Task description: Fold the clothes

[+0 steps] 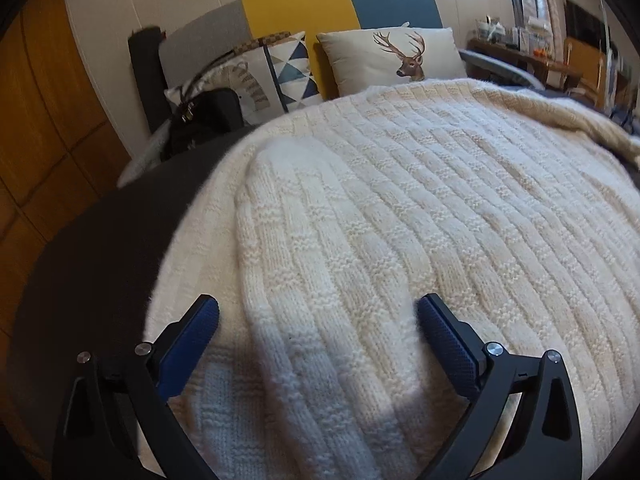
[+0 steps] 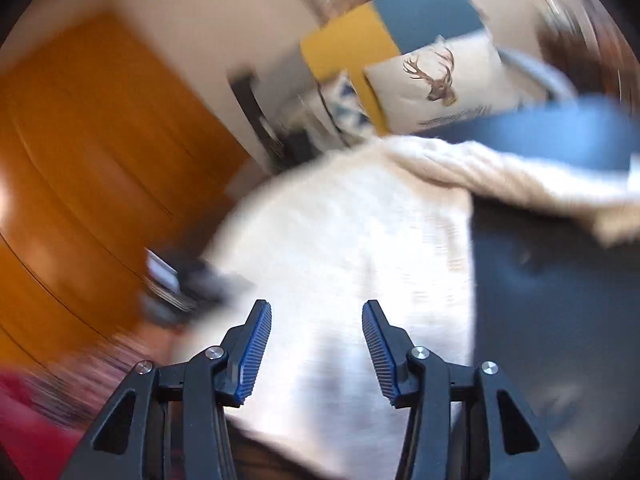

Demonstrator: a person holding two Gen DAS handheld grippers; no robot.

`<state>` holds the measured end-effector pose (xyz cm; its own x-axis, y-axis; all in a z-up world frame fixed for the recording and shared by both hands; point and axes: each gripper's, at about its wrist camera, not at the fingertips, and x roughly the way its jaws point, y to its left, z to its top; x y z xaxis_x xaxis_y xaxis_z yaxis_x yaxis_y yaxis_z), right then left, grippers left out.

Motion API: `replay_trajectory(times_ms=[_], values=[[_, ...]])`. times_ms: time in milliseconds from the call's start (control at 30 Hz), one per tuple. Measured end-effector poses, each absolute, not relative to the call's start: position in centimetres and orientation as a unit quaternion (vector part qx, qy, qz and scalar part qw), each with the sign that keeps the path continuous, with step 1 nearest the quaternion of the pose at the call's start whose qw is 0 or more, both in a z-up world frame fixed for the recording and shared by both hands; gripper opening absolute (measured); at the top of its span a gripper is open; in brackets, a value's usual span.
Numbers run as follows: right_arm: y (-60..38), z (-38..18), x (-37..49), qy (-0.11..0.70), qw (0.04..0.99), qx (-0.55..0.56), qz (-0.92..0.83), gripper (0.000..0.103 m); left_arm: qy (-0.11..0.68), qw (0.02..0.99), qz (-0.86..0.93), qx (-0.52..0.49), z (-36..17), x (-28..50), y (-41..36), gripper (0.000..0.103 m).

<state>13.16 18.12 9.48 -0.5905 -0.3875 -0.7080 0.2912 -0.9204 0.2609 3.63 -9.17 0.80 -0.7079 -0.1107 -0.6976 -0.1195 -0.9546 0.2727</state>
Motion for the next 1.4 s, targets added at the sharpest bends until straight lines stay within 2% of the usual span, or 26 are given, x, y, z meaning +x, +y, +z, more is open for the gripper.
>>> replay_trajectory(times_ms=[100,167,200,233,333,433,533,633,733,800,900,1033,1167,1233,1400], values=[[13.2,5.8,12.6,0.107,0.181,0.428,-0.879,0.046,0.223,-0.024,0.911,-0.347,0.7,4.7,-7.1,0.101],[12.5,3.1,13.3,0.175,0.157,0.459,-0.857,0.046,0.275,-0.029,0.908,-0.314,0.2,5.6,-6.0,0.101],[13.0,2.7,14.0,0.175,0.151,0.459,-0.858,0.047,0.282,-0.026,0.91,-0.303,0.1,6.0,-6.1,0.101],[13.8,2.6,14.9,0.159,0.15,0.449,-0.866,0.048,0.273,-0.024,0.911,-0.307,0.1,6.0,-6.4,0.101],[18.2,3.1,15.6,0.025,0.161,0.475,-0.865,0.049,0.251,-0.029,0.911,-0.325,0.7,5.8,-7.1,0.101],[23.5,5.2,15.8,-0.088,0.168,0.452,-0.872,0.047,0.279,-0.054,0.909,-0.306,2.0,5.2,-5.4,0.101],[31.7,7.7,15.5,-0.128,0.051,0.411,-0.901,0.048,0.324,-0.053,0.909,-0.257,3.2,5.1,-1.8,0.101],[39.5,8.4,12.5,-0.139,-0.057,0.417,-0.896,0.049,0.393,-0.052,0.89,-0.226,2.5,4.3,1.9,0.101],[43.4,7.0,9.7,-0.124,-0.076,0.463,-0.874,0.049,0.445,-0.018,0.865,-0.233,0.1,3.9,4.7,0.1],[42.7,5.7,7.1,-0.092,-0.055,0.499,-0.86,0.049,0.428,-0.019,0.876,-0.222,0.1,3.9,4.6,0.1],[42.1,4.9,4.0,-0.1,-0.013,0.519,-0.849,0.048,0.381,0.003,0.886,-0.265,0.2,2.7,3.0,0.1],[44.3,6.9,-1.0,-0.153,-0.063,0.468,-0.868,0.048,0.342,0.027,0.891,-0.298,-0.1,1.7,2.3,0.1],[46.1,8.6,-5.1,-0.196,-0.104,0.421,-0.879,0.048,0.344,0.023,0.893,-0.288,-0.4,2.7,2.7,0.1],[46.1,8.8,-4.7,-0.192,-0.104,0.416,-0.883,0.048,0.337,0.027,0.895,-0.29,-0.3,2.7,2.5,0.1],[44.7,8.0,-0.8,-0.1,-0.126,0.413,-0.896,0.048,0.321,0.039,0.898,-0.298,-0.2,2.4,2.1,0.101]])
